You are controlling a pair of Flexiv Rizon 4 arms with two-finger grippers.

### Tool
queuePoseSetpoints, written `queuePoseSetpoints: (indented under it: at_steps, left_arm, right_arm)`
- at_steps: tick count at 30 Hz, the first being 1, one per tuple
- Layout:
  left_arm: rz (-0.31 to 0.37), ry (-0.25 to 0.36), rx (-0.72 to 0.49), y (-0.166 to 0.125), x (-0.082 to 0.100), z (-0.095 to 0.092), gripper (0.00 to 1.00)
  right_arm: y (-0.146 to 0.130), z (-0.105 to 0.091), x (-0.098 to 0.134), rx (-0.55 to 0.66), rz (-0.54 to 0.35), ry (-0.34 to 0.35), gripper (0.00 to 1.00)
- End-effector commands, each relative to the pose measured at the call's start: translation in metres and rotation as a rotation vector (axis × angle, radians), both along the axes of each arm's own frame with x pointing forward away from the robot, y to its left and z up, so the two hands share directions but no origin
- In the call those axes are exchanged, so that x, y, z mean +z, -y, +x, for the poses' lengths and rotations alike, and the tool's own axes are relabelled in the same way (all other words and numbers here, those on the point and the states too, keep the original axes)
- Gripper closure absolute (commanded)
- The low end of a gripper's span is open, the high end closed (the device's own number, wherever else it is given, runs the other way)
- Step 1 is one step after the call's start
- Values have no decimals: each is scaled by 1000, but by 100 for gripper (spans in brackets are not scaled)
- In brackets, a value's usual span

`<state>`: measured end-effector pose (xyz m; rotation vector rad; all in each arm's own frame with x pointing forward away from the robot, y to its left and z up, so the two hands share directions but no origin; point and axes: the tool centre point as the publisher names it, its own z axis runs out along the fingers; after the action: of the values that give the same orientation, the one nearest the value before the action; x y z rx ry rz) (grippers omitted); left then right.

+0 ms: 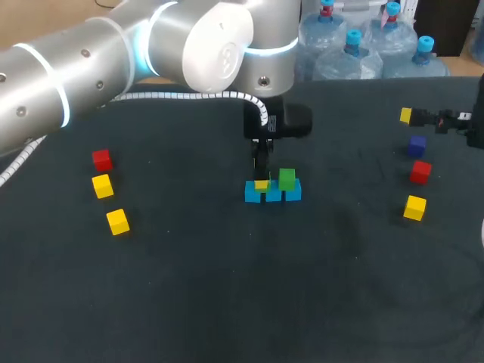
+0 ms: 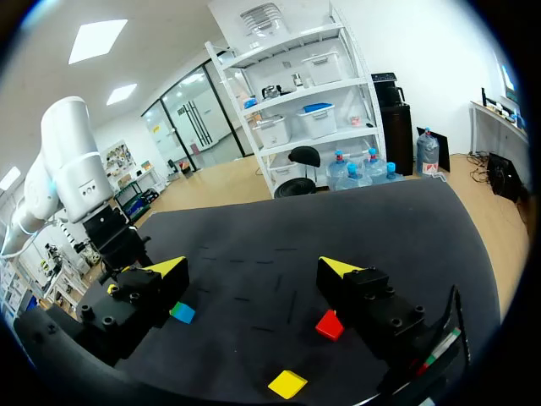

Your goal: Place the blue cubes, place green cubes on the blue cubes, place the yellow cubes on the green cubes, then place the red cubes on the yellow cubes, and place purple cube on the red cubes.

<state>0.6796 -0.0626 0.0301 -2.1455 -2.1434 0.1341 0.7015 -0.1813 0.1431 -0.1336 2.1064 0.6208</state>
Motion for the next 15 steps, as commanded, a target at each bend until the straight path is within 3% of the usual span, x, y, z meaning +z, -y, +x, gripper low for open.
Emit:
queuePoseSetpoints:
  at_steps: [1,11,13,15]
  left_arm:
    - [1,-6,-2,0,0,3,53]
    - [0,-7,-8,1,0,2,53]
    - [-1,-10,-14,1,0,1,0]
    - [-8,-13,-10,1,1,1,0]
  right_arm:
    - [1,0,1,2,1,-1,0]
    - [1,0,1,2,1,-1,0]
    - [1,0,1,2,1,-1,0]
    - [1,0,1,2,1,-1,0]
